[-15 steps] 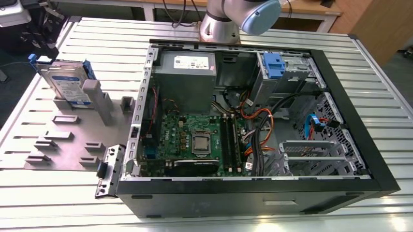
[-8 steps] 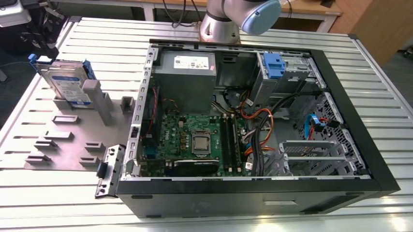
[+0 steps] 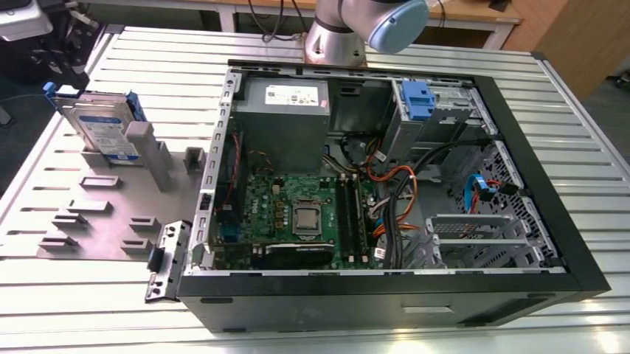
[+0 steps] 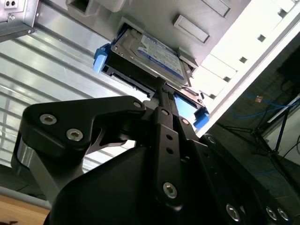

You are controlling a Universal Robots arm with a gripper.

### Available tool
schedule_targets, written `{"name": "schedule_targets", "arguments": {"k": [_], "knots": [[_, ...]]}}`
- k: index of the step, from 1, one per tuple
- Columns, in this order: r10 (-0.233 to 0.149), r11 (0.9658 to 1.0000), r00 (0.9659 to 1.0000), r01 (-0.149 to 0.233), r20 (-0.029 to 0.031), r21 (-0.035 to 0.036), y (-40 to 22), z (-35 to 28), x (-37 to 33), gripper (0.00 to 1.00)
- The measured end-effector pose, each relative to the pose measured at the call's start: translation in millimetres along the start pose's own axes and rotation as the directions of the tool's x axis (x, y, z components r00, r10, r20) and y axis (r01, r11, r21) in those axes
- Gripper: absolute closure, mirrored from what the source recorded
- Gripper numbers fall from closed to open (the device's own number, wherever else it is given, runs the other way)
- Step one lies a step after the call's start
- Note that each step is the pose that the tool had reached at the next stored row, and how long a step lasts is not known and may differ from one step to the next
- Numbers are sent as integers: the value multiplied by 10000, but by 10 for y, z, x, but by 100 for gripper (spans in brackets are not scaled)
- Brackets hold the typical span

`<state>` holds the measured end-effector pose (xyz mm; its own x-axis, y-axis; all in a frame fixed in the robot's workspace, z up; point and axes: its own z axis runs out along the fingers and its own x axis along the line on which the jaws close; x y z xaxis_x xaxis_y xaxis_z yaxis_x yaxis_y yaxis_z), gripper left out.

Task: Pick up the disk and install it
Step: 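Pick up the disk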

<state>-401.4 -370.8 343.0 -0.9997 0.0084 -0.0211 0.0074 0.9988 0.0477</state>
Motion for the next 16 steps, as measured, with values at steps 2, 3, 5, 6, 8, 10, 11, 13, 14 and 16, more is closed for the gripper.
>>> {"name": "schedule_targets", "arguments": {"k": [2, 3, 5, 6, 8, 10, 11, 13, 14, 16], "knots": [[-312, 9995, 9995, 312, -15, -7, 0, 0, 0, 89], [-475, 9989, 9989, 475, -23, -10, 0, 0, 0, 89], [-780, 9969, 9969, 780, -37, -18, 0, 0, 0, 89], [-939, 9956, 9956, 939, -44, -22, 0, 1, 0, 89], [-1279, 9918, 9918, 1279, -59, -31, 0, 2, 0, 89], [-1596, 9872, 9871, 1596, -74, -39, 0, 2, 0, 89], [-1749, 9846, 9845, 1749, -81, -44, 0, 2, 0, 89], [-2076, 9782, 9782, 2075, -96, -54, 0, 2, 0, 89], [-2240, 9746, 9745, 2240, -102, -59, 0, 3, 0, 89], [-2581, 9661, 9661, 2580, -116, -70, 0, 4, 0, 89]]}}
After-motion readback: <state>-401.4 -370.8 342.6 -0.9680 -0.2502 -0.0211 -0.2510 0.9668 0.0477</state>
